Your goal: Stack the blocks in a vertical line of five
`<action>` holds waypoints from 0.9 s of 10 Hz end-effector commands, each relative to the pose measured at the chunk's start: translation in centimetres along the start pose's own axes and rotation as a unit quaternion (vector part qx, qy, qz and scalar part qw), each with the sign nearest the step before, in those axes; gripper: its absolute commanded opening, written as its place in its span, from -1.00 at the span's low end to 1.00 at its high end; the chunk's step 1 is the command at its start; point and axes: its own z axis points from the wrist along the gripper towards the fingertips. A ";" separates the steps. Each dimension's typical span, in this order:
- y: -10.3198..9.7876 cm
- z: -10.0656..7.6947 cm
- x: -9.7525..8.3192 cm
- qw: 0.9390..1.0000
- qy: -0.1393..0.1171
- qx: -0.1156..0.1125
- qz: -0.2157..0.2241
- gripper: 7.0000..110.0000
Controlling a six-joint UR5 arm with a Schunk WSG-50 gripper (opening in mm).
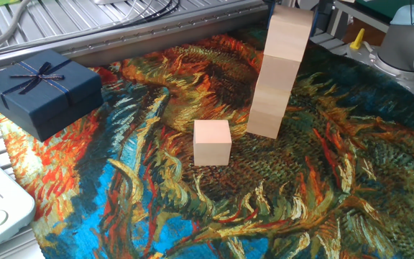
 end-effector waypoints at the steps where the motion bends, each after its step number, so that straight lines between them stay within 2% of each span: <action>1: 0.1 -0.1 -0.1 1.000 -0.003 -0.003 0.000 -1.00; 5: 0.6 -0.1 -0.4 1.000 -0.008 -0.013 -0.007 -1.00; 9: 0.5 -0.1 -0.4 1.000 -0.007 -0.011 -0.007 -1.00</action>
